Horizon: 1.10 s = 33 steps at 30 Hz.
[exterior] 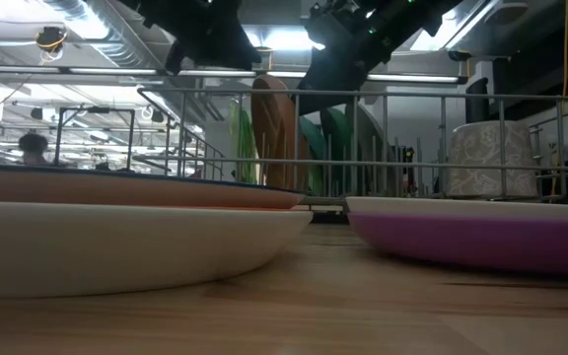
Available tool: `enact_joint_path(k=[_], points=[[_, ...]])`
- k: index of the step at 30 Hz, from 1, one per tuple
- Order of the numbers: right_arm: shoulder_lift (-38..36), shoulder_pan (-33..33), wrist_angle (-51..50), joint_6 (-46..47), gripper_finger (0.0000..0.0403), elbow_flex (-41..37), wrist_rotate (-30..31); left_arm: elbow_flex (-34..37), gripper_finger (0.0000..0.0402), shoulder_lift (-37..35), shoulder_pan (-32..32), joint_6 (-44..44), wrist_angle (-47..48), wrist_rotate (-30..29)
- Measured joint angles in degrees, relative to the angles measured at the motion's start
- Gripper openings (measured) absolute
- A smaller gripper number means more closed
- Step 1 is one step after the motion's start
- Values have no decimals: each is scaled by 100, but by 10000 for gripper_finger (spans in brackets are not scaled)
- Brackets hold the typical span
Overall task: Sort dishes
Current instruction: Put the brown plate into the dish rack
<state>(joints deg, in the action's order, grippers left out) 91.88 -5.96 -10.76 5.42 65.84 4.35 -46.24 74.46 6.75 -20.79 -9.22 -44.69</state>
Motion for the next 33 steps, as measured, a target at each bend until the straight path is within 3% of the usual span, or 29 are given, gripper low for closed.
enact_joint_path(k=[9,14,18,26,33], points=[[4,0,-89,5,179,0,-547,0,94,0,304,473,86,17],[4,0,-145,6,179,0,-564,0,94,0,297,88,525,13],[11,0,-151,8,179,0,-956,0,94,8,283,-158,778,0],[11,0,-138,19,179,-2,-1411,0,94,66,-80,-175,678,12],[11,0,-134,30,179,-2,-1723,0,94,70,-262,-148,369,682]])
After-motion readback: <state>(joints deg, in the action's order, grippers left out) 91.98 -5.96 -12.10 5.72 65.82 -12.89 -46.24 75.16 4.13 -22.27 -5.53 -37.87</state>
